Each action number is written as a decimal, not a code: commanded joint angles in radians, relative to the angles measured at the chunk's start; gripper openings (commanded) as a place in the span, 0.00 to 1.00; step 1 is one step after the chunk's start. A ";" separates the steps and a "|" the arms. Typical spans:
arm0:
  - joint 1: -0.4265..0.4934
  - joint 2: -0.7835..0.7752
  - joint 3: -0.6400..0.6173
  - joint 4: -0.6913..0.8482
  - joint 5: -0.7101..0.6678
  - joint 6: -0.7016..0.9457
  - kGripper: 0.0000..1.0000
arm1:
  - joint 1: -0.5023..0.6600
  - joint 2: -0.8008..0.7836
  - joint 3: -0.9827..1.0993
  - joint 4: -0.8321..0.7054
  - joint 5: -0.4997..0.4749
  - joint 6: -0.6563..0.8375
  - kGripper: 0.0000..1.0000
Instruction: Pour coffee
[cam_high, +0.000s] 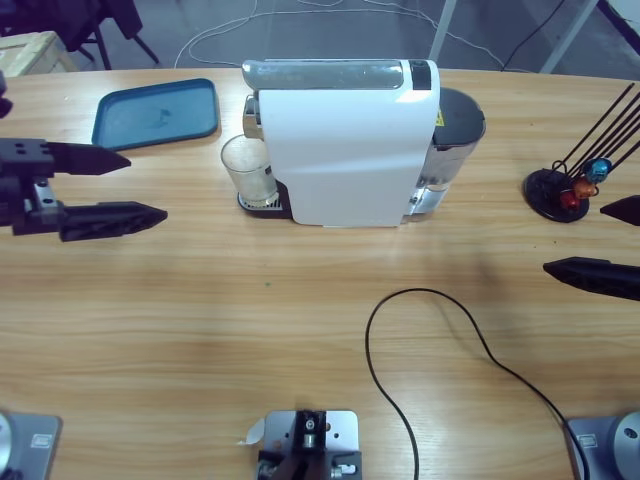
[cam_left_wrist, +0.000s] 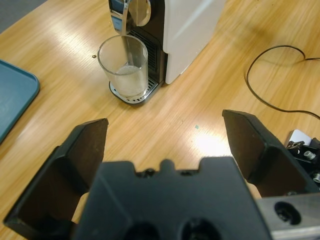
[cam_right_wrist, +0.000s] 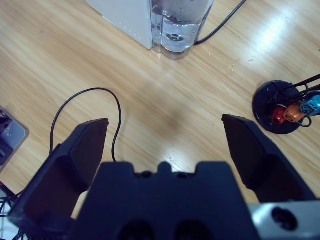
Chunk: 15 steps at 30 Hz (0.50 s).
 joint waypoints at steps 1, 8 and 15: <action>-0.006 -0.015 0.038 -0.015 0.004 0.002 1.00 | 0.008 0.040 0.003 0.009 -0.013 -0.013 1.00; 0.126 0.108 0.005 -0.030 -0.226 0.194 1.00 | 0.008 0.082 -0.009 0.014 -0.010 -0.013 1.00; 0.260 0.328 -0.046 -0.162 -0.340 0.362 1.00 | 0.008 0.121 -0.019 0.017 -0.001 -0.016 1.00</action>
